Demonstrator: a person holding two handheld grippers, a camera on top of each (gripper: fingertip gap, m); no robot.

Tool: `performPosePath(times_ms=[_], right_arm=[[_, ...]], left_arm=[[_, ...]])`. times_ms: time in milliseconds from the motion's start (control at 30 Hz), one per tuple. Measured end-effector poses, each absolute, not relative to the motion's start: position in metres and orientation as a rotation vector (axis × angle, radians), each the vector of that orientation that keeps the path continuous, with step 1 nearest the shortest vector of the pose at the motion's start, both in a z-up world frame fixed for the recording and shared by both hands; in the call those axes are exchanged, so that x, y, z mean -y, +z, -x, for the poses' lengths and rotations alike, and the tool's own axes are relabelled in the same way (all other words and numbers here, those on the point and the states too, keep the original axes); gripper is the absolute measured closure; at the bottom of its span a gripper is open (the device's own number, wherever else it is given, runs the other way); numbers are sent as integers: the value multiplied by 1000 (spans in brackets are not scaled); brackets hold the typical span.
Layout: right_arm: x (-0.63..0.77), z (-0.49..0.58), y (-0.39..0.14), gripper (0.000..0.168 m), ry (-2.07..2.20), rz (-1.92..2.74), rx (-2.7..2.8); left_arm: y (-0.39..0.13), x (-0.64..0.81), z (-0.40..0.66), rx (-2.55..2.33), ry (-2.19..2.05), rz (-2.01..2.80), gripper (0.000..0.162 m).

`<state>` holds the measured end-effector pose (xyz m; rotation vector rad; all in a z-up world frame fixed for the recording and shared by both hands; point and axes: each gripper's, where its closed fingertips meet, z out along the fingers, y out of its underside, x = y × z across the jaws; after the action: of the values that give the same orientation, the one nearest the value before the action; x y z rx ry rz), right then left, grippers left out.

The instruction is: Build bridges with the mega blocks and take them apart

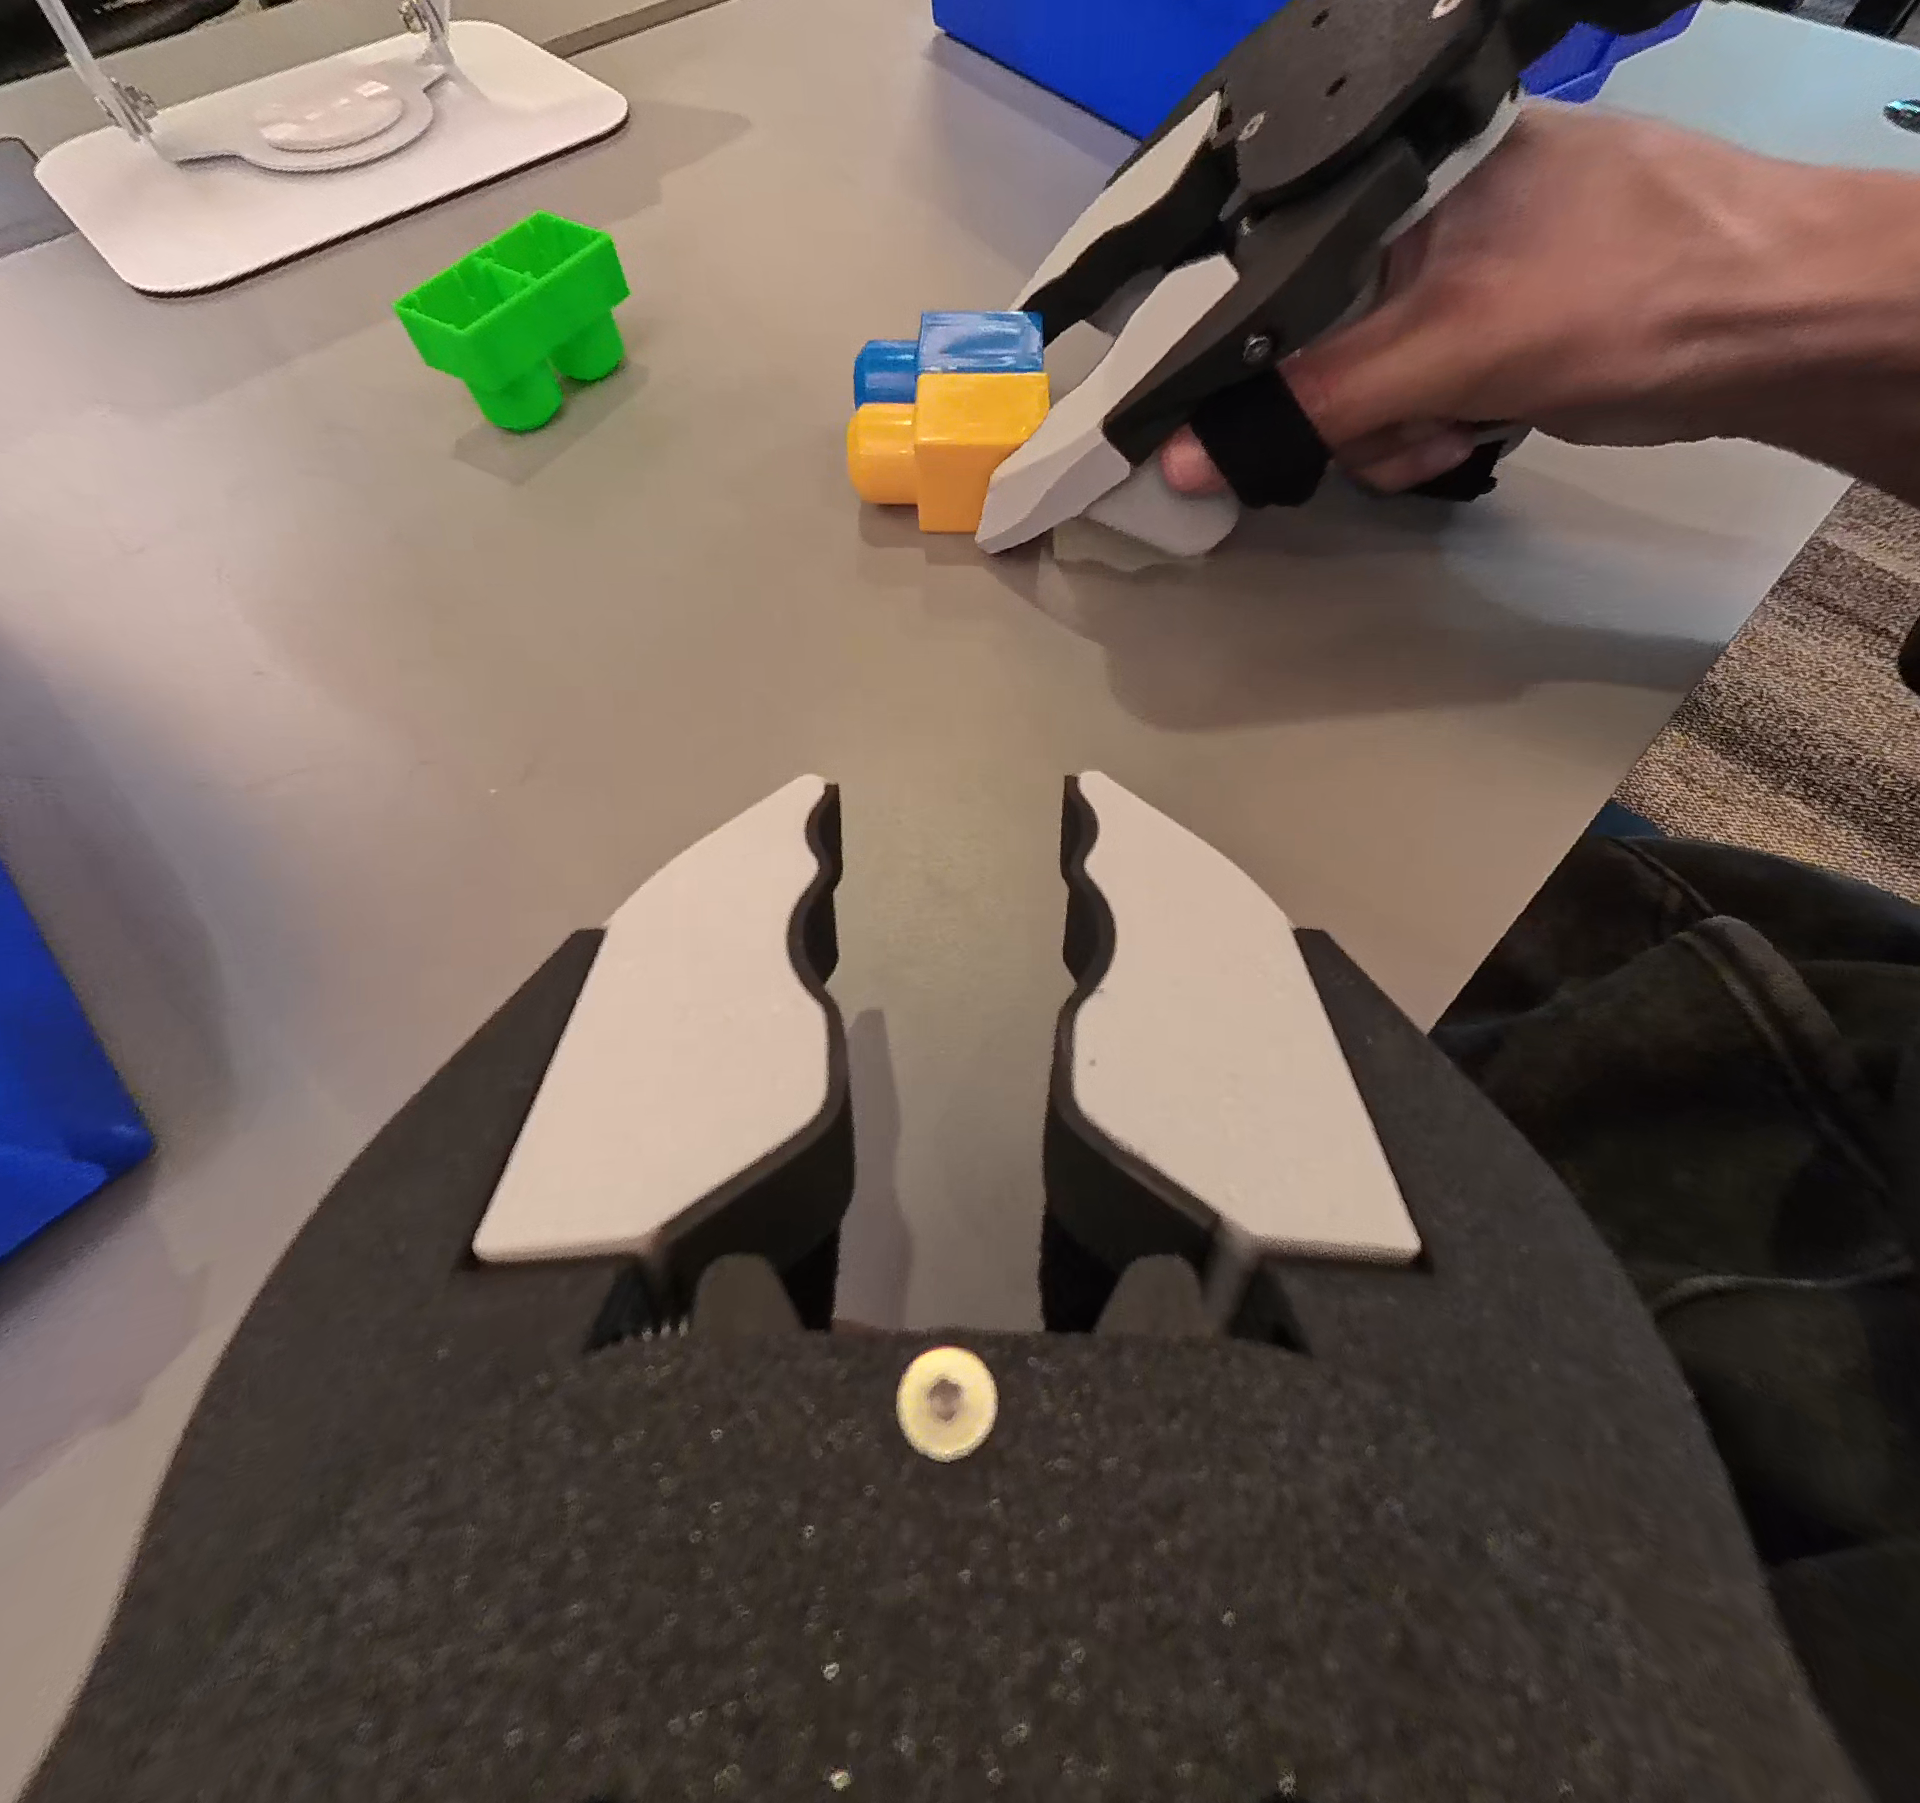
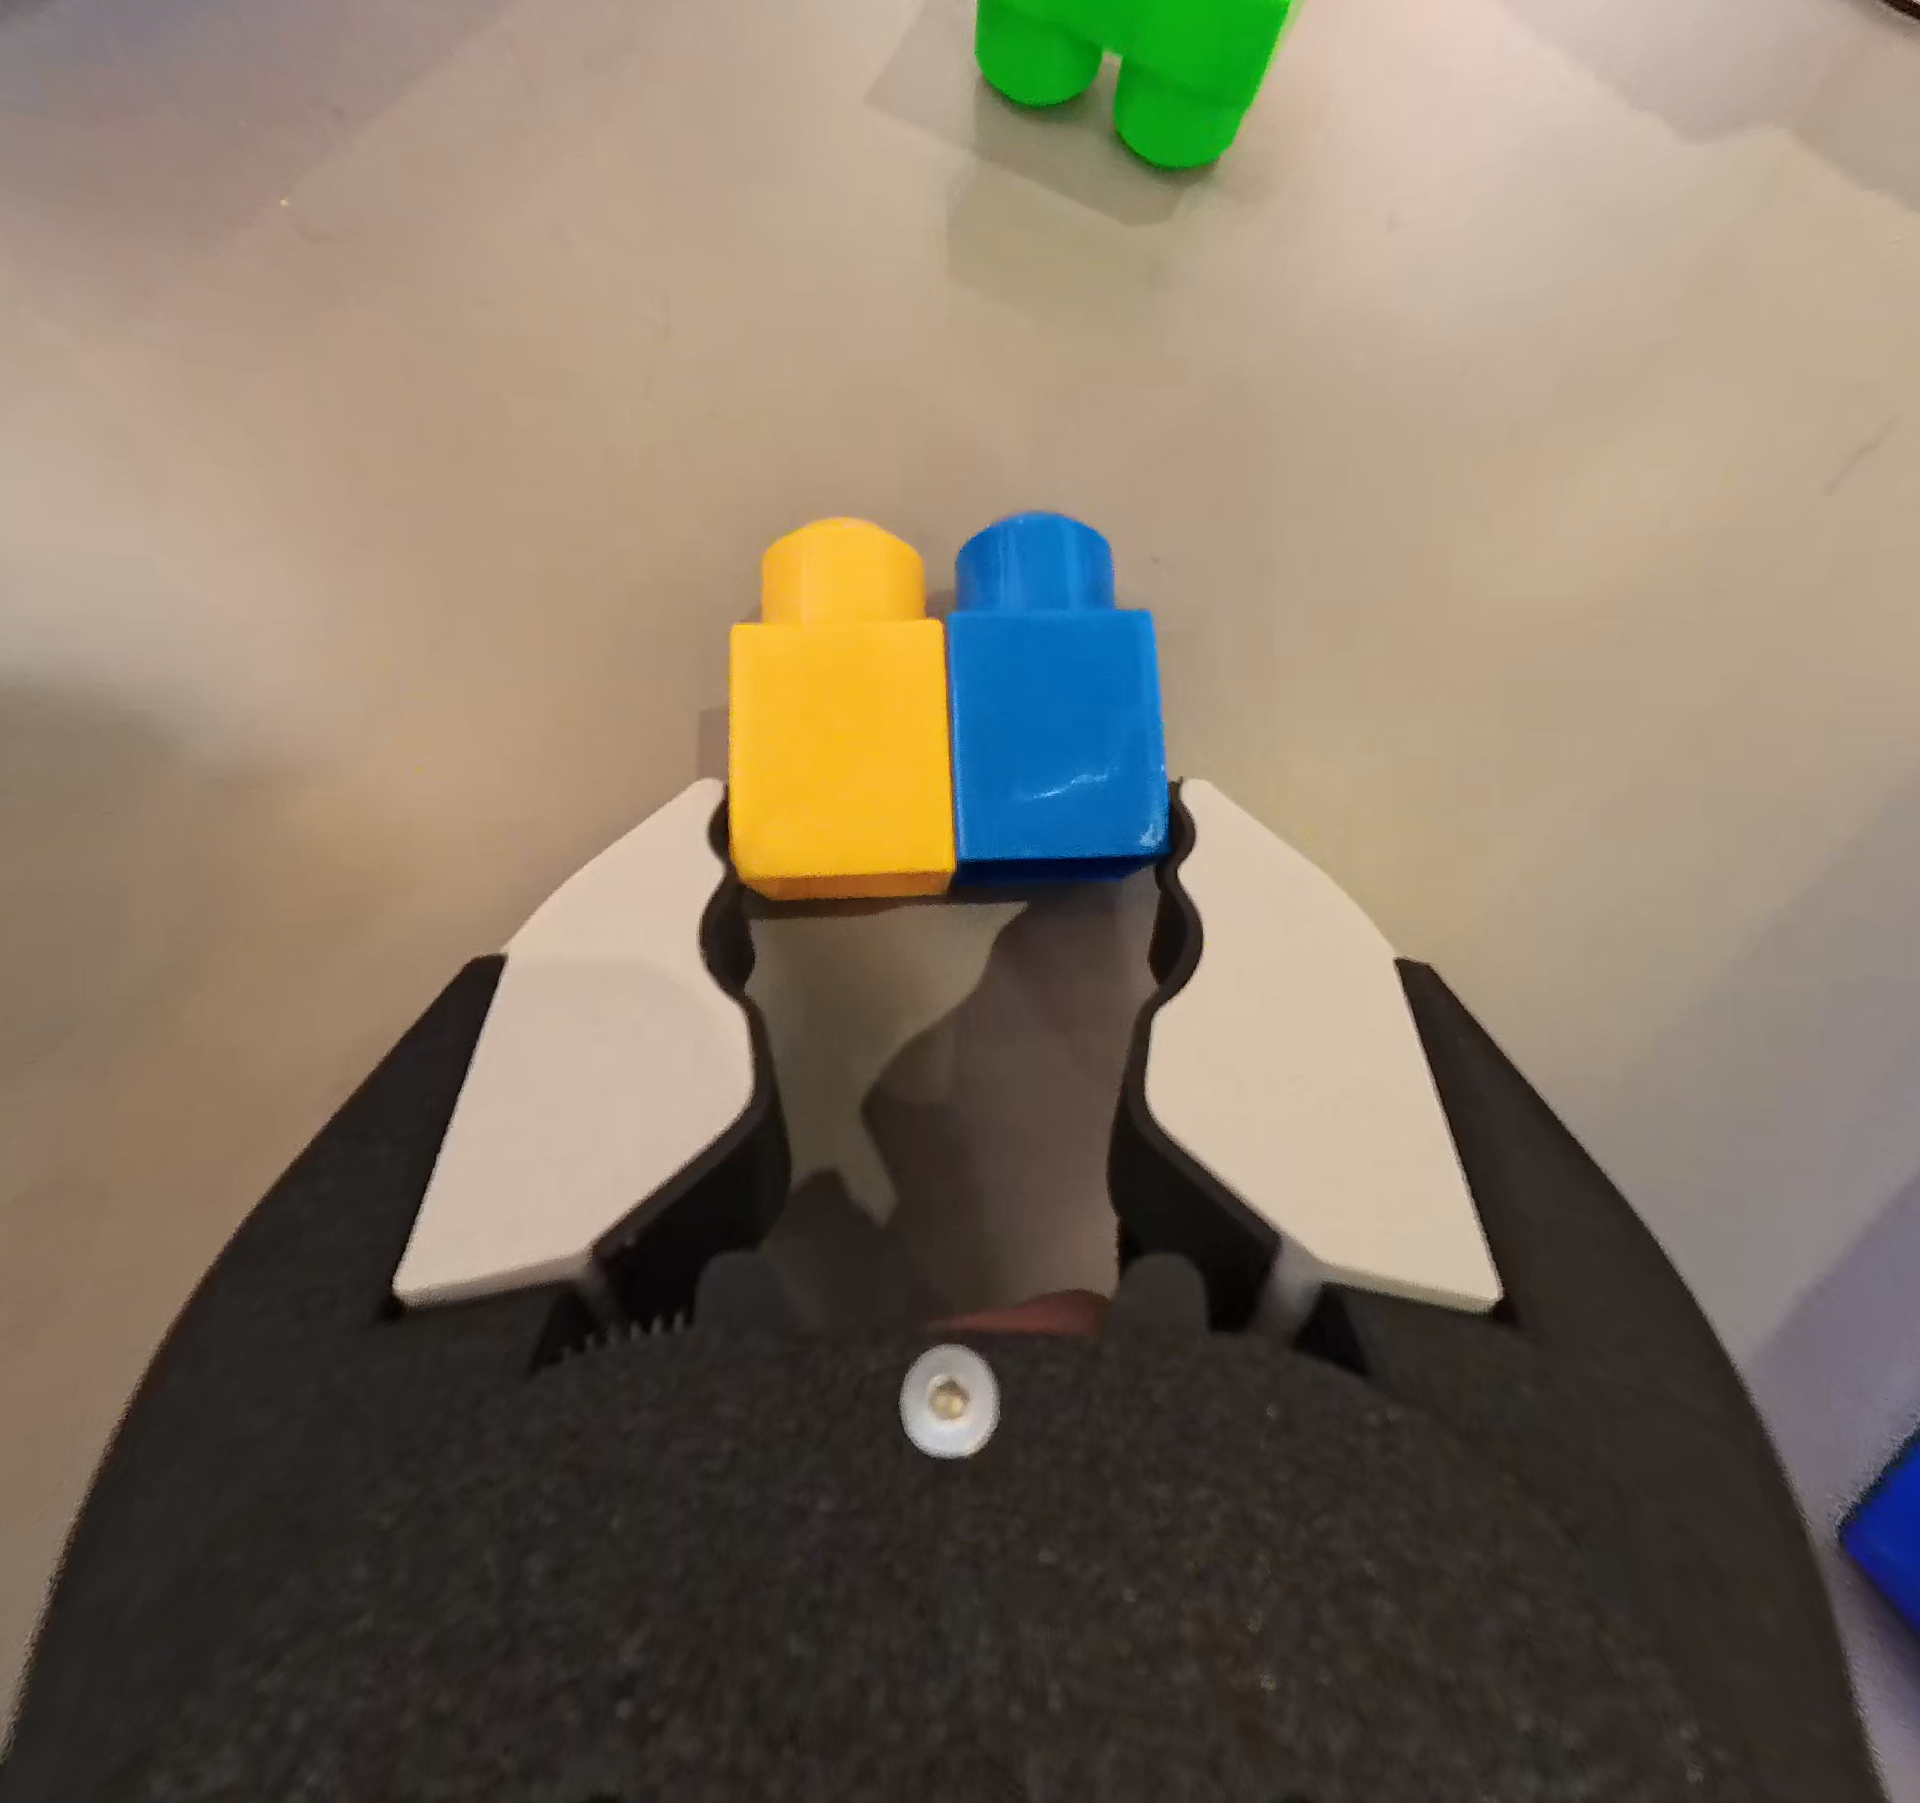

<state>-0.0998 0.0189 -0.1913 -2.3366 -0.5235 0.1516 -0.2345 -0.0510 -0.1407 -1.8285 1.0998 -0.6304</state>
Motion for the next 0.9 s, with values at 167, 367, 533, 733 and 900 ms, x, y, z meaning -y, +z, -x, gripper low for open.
performPosePath(times_ms=[167, 367, 533, 733, 900], right_arm=[[-19, 101, -191, 93, 170, 2332, 530], [-19, 98, -186, 94, 188, 2302, 508], [-18, 90, -177, 94, 151, 2268, 497], [-17, 77, -131, 93, 52, 2127, 495], [-10, 67, -107, 93, 38, 2076, 482]], left_arm=[[-143, 52, 233, -1111, -631, 1831, 122], [-144, 52, 233, -1113, -633, 1836, 122], [-144, 52, 232, -1115, -628, 1834, 122], [-145, 53, 230, -1121, -626, 1835, 122], [-145, 48, 226, -1117, -621, 1853, 122]])
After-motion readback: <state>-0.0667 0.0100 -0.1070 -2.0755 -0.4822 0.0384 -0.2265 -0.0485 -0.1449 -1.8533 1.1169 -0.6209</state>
